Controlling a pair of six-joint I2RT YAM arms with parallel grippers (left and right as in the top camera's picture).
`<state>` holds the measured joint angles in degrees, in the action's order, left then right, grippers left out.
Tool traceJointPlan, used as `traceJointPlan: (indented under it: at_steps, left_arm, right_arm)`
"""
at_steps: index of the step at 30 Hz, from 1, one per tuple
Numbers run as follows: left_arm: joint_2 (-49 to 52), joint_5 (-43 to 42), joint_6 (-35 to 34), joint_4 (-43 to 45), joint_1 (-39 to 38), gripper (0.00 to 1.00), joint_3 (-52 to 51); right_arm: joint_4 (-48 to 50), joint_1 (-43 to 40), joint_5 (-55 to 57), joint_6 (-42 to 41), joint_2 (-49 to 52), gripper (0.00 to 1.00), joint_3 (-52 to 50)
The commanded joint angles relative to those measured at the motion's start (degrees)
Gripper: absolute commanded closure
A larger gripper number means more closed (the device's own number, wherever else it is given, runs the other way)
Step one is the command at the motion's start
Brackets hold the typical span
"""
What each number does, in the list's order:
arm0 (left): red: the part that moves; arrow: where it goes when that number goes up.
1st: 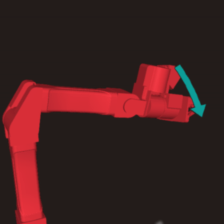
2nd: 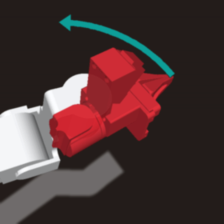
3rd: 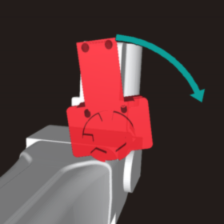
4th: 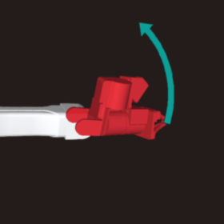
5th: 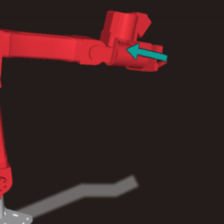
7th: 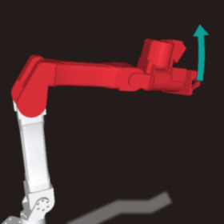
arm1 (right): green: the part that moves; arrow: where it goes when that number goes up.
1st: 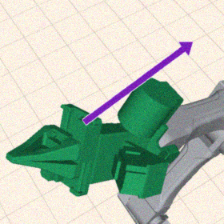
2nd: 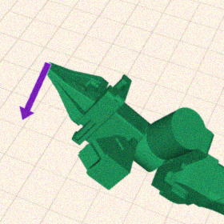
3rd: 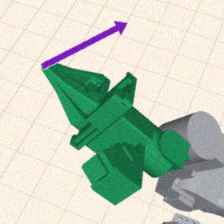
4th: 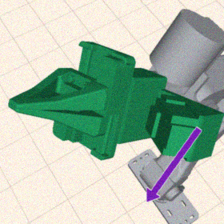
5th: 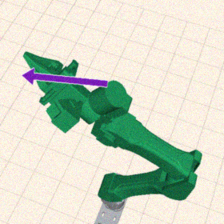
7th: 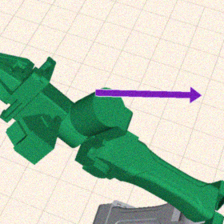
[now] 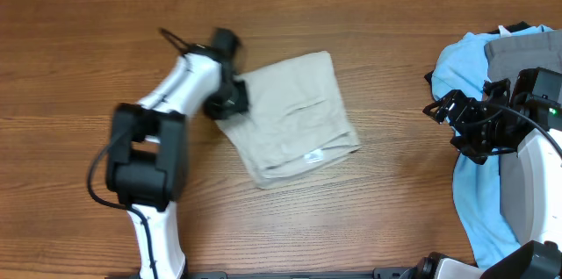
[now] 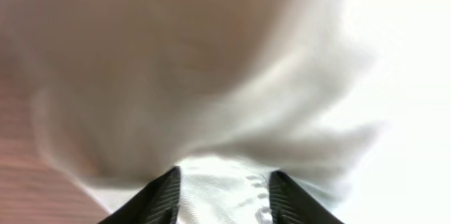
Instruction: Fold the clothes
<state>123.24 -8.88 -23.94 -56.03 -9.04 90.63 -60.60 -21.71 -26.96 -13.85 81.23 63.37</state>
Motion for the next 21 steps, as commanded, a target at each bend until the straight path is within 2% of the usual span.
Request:
traceJointPlan:
  at_steps: [1, 4, 7, 10, 12, 16, 18, 21]
  left_arm:
    - [1.38, -7.48, 3.41, -5.31, 4.83, 0.48, 9.14]
    - [-1.73, -6.97, 3.45, -12.15, 5.53, 0.47, 16.76]
    - [-6.78, -6.51, 3.32, -15.72, 4.02, 0.46, 19.32]
    - [-12.68, 1.14, 0.57, -19.65, -1.81, 0.46, 19.23]
    - [-13.68, 6.4, -2.91, -22.25, -6.1, 0.43, 19.23]
    - [-13.68, 10.21, -12.61, -26.43, -13.6, 0.37, 17.31]
    - [-13.68, 11.56, -17.11, -27.1, -16.7, 0.33, 15.19]
    - [-13.68, 12.72, -23.37, -25.35, -20.26, 0.15, 10.6]
  right_arm:
    - [0.26, -0.02, 0.2, 0.37, -0.15, 0.0, 0.7]
    - [0.26, -0.02, 0.2, 0.37, -0.15, 0.0, 0.7]
    - [0.26, -0.02, 0.2, 0.37, -0.15, 0.0, 0.7]
    - [0.26, -0.02, 0.2, 0.37, -0.15, 0.0, 0.7]
    - [0.26, -0.02, 0.2, 0.37, -0.15, 0.0, 0.7]
    - [0.26, -0.02, 0.2, 0.37, -0.15, 0.0, 0.7]
    - [0.26, -0.02, 0.2, 0.37, -0.15, 0.0, 0.7]
    - [0.26, -0.02, 0.2, 0.37, -0.15, 0.0, 0.7]
